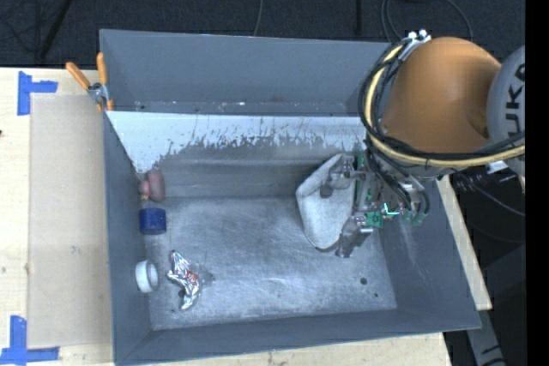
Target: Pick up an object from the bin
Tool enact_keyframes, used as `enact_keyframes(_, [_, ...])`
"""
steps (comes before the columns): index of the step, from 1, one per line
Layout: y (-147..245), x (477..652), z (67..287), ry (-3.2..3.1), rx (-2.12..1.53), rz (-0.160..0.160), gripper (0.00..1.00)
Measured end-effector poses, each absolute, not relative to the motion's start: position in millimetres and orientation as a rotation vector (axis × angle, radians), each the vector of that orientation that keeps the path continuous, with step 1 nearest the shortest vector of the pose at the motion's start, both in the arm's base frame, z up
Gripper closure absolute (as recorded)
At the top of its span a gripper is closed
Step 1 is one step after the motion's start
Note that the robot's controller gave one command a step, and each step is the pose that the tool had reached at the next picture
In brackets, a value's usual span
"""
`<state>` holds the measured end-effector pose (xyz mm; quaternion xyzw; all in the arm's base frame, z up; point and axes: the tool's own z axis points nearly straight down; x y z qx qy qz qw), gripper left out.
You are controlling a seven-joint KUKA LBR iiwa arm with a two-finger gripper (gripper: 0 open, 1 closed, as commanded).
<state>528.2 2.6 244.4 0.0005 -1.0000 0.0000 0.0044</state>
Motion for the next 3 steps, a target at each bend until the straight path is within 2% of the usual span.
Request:
enact_keyframes(1, [-46, 498.3, 115, -3.123, 0.221, -0.001, 0.00])
enact_keyframes(2, [-64, 547.5, 79, -3.118, 0.245, -0.003, 0.00])
enact_keyframes(3, [-104, 601.8, 69, -3.054, 0.531, -0.021, 0.00])
